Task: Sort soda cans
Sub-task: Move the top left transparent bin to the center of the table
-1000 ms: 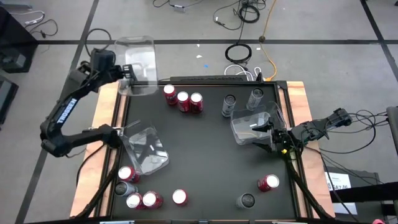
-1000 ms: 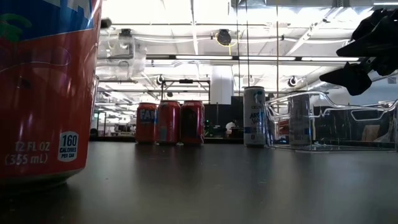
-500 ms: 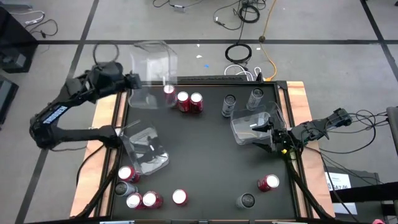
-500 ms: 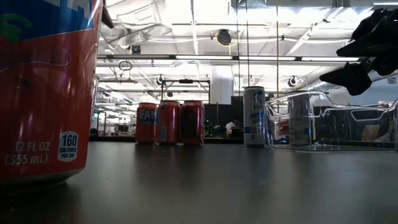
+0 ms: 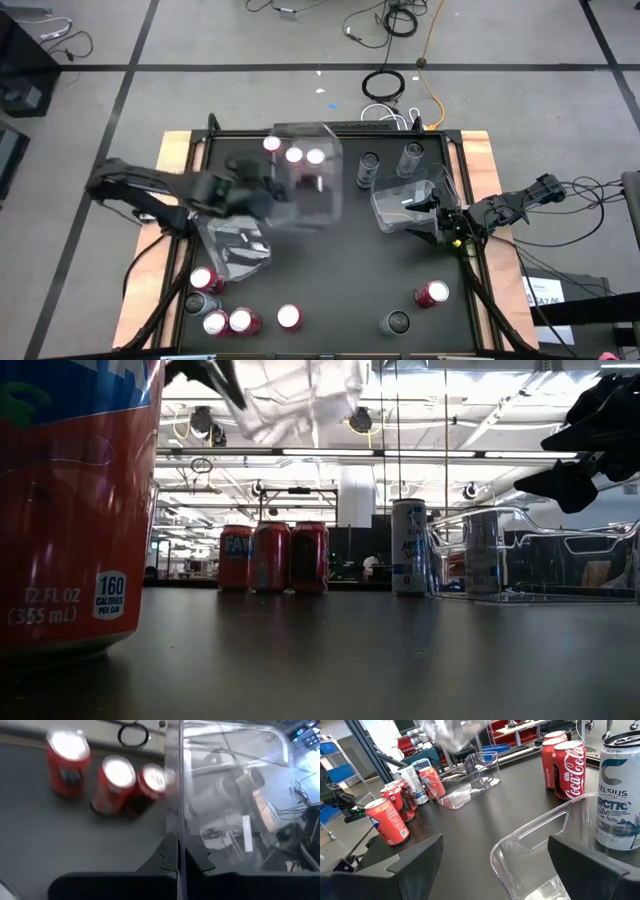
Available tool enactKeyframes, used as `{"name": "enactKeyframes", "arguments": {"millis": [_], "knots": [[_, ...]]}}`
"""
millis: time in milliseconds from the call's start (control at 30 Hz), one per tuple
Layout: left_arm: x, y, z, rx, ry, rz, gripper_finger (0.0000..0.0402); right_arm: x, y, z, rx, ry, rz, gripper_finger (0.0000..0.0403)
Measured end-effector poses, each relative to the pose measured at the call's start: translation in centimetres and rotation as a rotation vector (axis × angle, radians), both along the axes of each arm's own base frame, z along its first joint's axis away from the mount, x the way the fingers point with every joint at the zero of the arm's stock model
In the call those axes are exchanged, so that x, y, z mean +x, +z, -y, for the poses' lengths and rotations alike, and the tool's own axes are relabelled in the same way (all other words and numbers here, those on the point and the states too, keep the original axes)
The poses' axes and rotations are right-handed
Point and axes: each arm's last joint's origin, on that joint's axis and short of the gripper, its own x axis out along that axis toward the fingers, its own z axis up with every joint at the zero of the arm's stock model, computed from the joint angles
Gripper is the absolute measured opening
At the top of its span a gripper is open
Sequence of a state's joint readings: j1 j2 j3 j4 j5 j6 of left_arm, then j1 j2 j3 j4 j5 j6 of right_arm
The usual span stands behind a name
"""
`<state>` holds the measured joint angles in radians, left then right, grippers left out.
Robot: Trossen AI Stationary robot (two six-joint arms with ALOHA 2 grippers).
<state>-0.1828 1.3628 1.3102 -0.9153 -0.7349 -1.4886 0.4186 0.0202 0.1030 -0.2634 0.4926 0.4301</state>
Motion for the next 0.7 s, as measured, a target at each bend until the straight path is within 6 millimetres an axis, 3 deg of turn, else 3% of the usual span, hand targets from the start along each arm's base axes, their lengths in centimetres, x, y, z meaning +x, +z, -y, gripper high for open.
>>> {"name": "enactKeyframes", "arguments": {"millis": [200,333,700], "knots": [[3.9,-5.0,3.3,-0.09,0.022,-0.045,0.0005,0.0,0.0,0.0,0.0,0.0,0.0,0.0352],[5.1,-7.7,4.5,-0.17,0.035,-0.112,0.0005,0.0,0.0,0.0,0.0,0.0,0.0,0.0352],[6.5,-11.2,5.2,-0.328,0.088,-0.204,0.0005,0.0,0.0,0.0,0.0,0.0,-0.001,0.0352]]}}
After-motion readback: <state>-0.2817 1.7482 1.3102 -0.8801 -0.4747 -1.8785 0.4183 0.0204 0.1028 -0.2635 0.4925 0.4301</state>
